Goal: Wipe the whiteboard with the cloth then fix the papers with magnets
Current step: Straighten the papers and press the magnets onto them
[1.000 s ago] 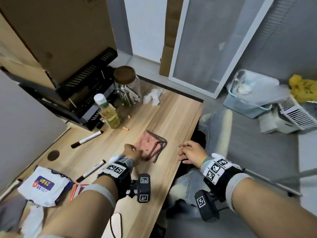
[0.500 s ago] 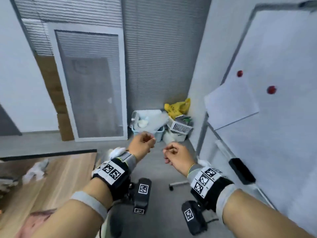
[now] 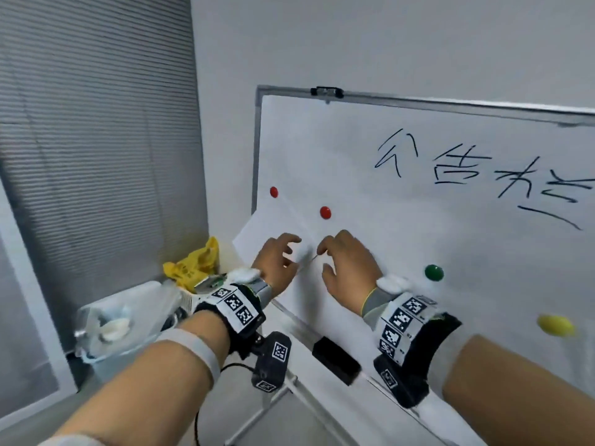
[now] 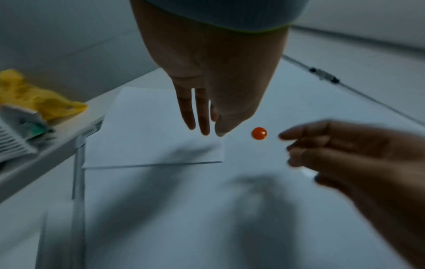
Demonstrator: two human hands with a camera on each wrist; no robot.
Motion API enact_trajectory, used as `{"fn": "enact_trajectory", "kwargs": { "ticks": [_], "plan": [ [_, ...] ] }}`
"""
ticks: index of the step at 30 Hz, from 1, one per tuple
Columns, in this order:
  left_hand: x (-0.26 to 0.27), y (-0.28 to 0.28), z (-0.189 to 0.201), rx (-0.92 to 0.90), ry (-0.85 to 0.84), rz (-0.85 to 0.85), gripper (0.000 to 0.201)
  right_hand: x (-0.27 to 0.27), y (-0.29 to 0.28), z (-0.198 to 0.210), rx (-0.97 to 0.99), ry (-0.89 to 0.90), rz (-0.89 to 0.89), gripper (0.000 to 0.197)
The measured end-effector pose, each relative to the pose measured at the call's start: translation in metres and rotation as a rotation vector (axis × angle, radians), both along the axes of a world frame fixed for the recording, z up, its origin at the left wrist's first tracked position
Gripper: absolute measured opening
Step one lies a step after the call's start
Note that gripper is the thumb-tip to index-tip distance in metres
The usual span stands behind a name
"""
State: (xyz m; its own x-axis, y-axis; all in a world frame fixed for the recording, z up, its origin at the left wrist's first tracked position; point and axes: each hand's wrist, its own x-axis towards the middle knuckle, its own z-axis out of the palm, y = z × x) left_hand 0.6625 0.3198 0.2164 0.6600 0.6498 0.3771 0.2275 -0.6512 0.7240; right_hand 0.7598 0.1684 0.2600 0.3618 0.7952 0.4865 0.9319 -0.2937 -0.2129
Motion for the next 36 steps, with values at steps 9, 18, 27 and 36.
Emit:
{"fn": "enact_trajectory", "kwargs": {
  "ticks": [9, 18, 27, 36],
  "plan": [
    [0.06, 0.108, 0.019, 0.582, 0.08, -0.285, 0.044, 0.04, 0.084, 0.045, -0.128, -0.501, -0.265, 0.041],
    [0.087, 0.139, 0.011, 0.796, 0.014, -0.34, 0.023, 0.043, 0.105, 0.039, -0.152, -0.594, -0.325, 0.031],
    [0.081, 0.146, 0.015, 0.787, 0.036, -0.358, 0.041, 0.019, 0.095, -0.026, -0.038, 0.201, -0.338, 0.017],
    [0.072, 0.149, 0.019, 0.72, 0.015, -0.398, 0.03, 0.004, 0.118, -0.101, 0.388, 1.268, -0.338, 0.046]
  ]
}}
